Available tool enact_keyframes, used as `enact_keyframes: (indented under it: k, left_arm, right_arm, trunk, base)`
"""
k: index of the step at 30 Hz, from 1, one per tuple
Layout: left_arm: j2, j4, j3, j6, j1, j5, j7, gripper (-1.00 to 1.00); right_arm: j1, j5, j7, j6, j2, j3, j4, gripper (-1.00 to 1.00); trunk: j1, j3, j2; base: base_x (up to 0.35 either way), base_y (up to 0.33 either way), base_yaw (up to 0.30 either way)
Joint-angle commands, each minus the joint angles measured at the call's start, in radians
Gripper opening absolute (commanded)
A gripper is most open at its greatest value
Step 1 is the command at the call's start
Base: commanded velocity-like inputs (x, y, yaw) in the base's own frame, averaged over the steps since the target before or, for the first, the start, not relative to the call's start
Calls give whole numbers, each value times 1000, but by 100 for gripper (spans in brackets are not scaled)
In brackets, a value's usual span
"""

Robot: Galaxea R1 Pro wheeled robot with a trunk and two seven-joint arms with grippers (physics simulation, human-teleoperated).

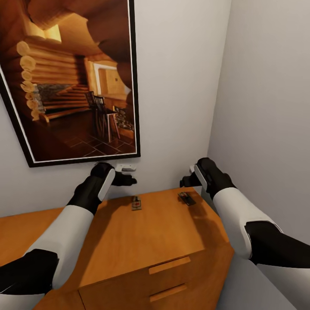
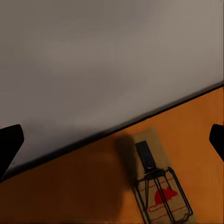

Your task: Take the four mousetraps from the cabinet in the bathroom and place them on the bathroom floor. Make sure all four end up on the same floor surface, and ensure that at least two of them are either under or directly next to the same bathroom sink.

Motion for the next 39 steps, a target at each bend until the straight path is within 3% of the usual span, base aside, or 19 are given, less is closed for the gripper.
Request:
enact_keyframes:
  k: [1, 8, 14, 39]
  left_arm:
    - [-2, 14, -1, 4, -1, 5, 2, 100]
    - [-26, 132, 0, 4, -1, 31, 4, 100]
    - [-32, 173, 1, 4, -1, 41, 4, 100]
    - [-35, 191, 3, 4, -1, 44, 4, 100]
  right_arm:
    - [-1, 8, 4, 4, 1, 1, 0, 100]
    - [-1, 11, 4, 4, 4, 0, 49, 100]
    - [-1, 12, 4, 4, 6, -1, 79, 100]
    - [-1, 11, 3, 4, 10, -1, 115, 100]
  trunk:
    - [0, -1, -1]
    - [0, -1, -1]
    - [0, -1, -1]
    - [0, -1, -1]
  base:
    - [0, 0, 0]
    - [0, 0, 0]
    - [0, 0, 0]
    - [0, 0, 0]
